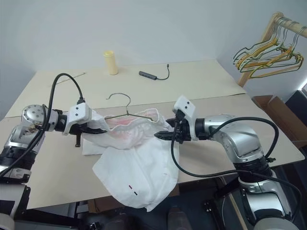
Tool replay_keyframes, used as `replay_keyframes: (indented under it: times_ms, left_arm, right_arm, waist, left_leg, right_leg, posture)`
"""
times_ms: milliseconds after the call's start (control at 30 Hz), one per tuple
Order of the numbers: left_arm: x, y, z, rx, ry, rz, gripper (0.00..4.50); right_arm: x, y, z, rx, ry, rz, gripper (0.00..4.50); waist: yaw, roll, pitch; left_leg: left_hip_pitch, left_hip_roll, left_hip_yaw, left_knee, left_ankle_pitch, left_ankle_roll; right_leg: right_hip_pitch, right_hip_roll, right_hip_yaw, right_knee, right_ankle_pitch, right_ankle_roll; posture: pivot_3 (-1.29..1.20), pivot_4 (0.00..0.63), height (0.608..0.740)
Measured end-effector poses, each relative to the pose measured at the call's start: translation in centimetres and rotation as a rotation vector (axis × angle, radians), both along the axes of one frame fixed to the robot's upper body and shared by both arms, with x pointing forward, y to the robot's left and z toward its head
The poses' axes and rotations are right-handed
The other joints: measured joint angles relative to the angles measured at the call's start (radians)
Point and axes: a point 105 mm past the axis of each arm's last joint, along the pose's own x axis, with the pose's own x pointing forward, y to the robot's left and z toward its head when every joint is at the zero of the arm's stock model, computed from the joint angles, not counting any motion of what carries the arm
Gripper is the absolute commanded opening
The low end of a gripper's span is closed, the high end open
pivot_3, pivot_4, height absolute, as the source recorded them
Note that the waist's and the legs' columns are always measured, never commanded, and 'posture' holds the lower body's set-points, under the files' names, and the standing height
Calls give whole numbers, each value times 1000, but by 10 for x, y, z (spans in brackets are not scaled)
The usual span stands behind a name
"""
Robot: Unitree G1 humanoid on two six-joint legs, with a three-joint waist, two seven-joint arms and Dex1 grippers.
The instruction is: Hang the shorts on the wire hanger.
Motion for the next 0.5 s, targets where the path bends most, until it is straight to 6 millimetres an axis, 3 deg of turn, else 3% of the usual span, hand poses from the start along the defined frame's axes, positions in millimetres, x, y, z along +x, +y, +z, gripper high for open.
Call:
replay_keyframes:
  times_ms: [300,400,500]
  left_arm:
    - [4,-3,3,-19,-14,6,0]
    - [3,-4,4,-18,-11,-4,0]
    - [0,0,7,-7,-10,-9,0]
  right_arm:
    - [0,-8,-13,-64,14,-28,4465]
    - [6,-24,-7,-77,0,-77,4465]
    - [13,-55,12,-91,-53,-143,4465]
  waist:
    - [0,0,0]
    - [0,0,0]
    - [3,0,0]
  left_leg:
    - [0,0,0,0,0,0]
    - [0,0,0,0,0,0]
    - [0,0,0,0,0,0]
  right_leg:
    - [0,0,0,0,0,0]
    - [0,0,0,0,0,0]
    - [0,0,0,0,0,0]
  posture:
    - [-118,32,740]
    - [-118,32,740]
    - [-105,35,740]
